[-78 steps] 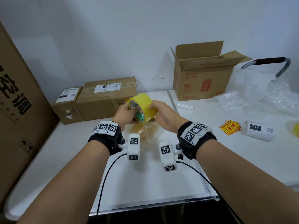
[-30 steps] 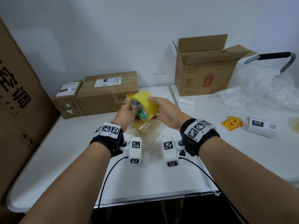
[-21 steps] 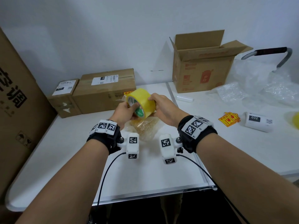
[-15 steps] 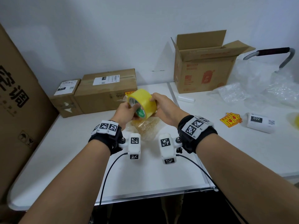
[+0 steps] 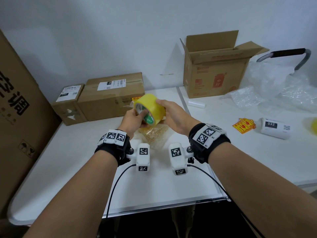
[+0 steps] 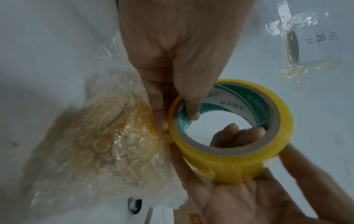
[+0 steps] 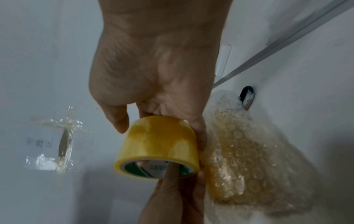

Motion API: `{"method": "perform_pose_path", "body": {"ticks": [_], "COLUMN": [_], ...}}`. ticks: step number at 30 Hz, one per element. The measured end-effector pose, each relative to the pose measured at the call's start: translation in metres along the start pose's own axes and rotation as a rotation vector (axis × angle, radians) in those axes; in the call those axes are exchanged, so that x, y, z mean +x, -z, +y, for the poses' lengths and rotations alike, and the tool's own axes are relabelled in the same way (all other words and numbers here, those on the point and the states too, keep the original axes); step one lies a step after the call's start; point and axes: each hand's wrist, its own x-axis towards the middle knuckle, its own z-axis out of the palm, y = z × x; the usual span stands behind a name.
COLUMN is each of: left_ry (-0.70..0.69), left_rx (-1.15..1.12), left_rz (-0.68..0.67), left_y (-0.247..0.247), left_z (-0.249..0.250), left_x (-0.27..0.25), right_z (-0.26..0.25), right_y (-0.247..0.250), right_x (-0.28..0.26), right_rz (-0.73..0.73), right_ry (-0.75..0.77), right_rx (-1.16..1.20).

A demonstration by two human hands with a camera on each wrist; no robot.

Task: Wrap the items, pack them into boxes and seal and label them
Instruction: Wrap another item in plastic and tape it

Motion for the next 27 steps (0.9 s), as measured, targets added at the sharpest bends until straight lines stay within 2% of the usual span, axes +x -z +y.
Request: {"method": "perform_pose_path", "body": {"ticks": [12,15,19,22,23,25,26,27], "left_ry": [0.044,0.063,0.078,-0.001,-0.032,-0.135,-0.271,-0.467], "left_rx": [-0.003,-0.039,-0.015,0.267,0.409,0.612,0.673,0.712], "left_rz": [-0.034,-0.039,-0.037,-0.071,-0.016,0.215,0.326,0.371], "left_y": [0.004,0.004,0.005,0.016,0.022,0.035,0.039,0.040], "left_z": [0.000,-0.004,-0.004,0.008,0.016,0.033,0.042,0.050], "left_x": [0.003,0.004,0.003,0.002,0.000,-0.009,-0.016,-0.023], "right_z": [0.001,0.004,0.000,-0.001,0.000,0.003,0.004,0.005], "right_y": [0.000,0.002,0.003,0.002,0.001,0.000,-0.002,-0.003], "right_x": [0.002,0.001,0.000,-0.003,-0.004,-0.004,-0.004,-0.004], "right_rz": [-0.052,-0.130,-0.155,-0.148,-0.142,-0.130,-0.124,-0.118], "right_ry": [0.036,0.063,0.069,0.074,0.077,0.083,0.086,0.094], "right_rx": [0.004,-0.081,-0.173,-0.248,-0.273,-0.310,-0.322,-0.332]}}
